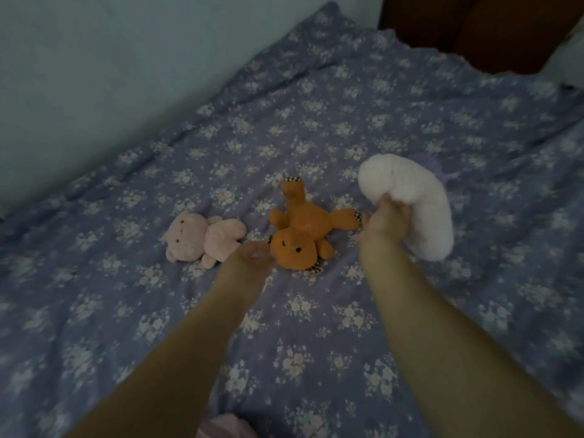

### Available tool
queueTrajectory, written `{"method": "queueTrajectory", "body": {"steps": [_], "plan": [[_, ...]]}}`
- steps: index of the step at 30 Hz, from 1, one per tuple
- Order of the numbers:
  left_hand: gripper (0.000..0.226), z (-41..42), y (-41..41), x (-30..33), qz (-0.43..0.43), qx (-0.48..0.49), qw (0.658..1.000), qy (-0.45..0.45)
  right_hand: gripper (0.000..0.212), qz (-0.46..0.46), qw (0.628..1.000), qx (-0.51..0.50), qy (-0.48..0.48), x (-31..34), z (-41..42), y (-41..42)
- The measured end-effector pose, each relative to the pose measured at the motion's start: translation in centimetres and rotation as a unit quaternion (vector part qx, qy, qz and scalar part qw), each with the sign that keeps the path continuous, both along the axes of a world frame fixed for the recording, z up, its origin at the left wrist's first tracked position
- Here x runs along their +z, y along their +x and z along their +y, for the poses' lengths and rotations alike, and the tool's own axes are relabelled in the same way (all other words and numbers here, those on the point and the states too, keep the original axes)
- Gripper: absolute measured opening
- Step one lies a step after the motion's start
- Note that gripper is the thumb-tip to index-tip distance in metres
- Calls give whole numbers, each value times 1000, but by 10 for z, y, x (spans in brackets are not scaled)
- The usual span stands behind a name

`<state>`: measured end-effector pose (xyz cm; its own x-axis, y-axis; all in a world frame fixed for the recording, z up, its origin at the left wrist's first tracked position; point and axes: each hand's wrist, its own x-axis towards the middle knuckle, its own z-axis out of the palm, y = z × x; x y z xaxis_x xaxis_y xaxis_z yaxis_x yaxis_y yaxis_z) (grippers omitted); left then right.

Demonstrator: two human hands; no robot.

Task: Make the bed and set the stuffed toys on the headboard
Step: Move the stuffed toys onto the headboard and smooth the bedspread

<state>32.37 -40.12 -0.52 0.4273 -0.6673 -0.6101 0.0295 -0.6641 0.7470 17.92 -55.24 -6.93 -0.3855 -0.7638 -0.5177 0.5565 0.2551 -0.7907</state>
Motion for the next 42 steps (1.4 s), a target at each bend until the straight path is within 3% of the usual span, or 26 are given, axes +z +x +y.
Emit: {"method": "queueTrajectory", "body": {"steps": [4,7,11,16,20,22,23,25,26,27,29,32,34,37,39,42], "plan": [[38,-1,28,48,-50,81,994,-49,23,9,975,175,-135,56,48,54],[35,16,57,95,-74,137,983,-94,25,32,915,344,-210,85,91,89],[53,87,105,151,-60,261,952,-150,12,11,798,524,-298,137,158,140],[44,208,141,187,85,385,879,-268,9,-63,618,708,-337,163,238,187],[32,319,142,191,43,489,833,-256,15,-11,477,815,-330,162,303,217],[30,371,133,193,15,528,805,-271,26,110,407,813,-401,168,332,224],[30,392,128,192,-15,536,795,-285,36,146,416,783,-438,172,343,228],[42,436,117,189,-79,542,778,-309,49,157,475,712,-493,194,372,233],[50,449,114,185,-102,541,777,-305,48,147,501,674,-522,206,380,235],[56,475,106,183,-119,550,771,-297,43,137,498,649,-558,220,403,243],[60,515,95,176,-141,551,771,-286,40,139,450,610,-638,249,442,254],[74,566,88,165,-150,546,775,-280,70,158,330,559,-744,279,496,274],[72,597,84,160,-144,551,765,-301,78,159,278,592,-740,299,531,282],[61,638,76,157,-122,559,748,-335,62,120,248,687,-673,326,581,292],[54,666,69,157,-122,566,736,-351,39,45,229,775,-587,342,614,299],[64,705,59,155,-108,576,719,-373,56,-22,188,896,-403,354,656,308]]}}
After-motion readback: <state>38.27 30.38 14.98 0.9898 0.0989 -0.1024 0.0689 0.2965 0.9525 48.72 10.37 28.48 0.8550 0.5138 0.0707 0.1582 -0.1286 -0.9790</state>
